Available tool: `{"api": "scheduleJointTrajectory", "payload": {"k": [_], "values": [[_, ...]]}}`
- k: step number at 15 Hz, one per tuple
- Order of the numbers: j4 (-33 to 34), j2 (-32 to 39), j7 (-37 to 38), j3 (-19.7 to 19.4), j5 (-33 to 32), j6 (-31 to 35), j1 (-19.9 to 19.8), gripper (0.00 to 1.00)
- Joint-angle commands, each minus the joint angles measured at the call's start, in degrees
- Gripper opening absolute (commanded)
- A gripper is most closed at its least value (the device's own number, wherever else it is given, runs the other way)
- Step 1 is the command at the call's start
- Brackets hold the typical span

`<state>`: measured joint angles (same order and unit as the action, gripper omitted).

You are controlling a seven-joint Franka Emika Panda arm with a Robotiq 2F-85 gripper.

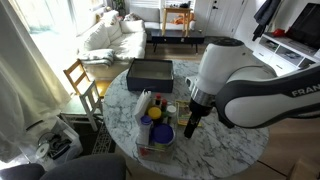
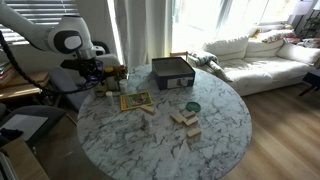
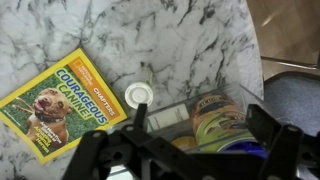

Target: Pick up the white bottle on the table top and put it on top of the wooden block, pick up the wooden block with a white bottle on top and move it slightly to the right

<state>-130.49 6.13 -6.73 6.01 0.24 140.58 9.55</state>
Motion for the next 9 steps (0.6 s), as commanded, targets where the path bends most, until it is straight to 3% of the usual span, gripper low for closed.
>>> {"api": "scheduleJointTrajectory", "payload": {"k": [1,9], "values": [[-0.19,1.77,-2.4,0.22,0.94,2.66,-1.93,1.0],[0.92,6.44,-0.78,-0.45,-2.41,5.13,-3.32,1.0]]}}
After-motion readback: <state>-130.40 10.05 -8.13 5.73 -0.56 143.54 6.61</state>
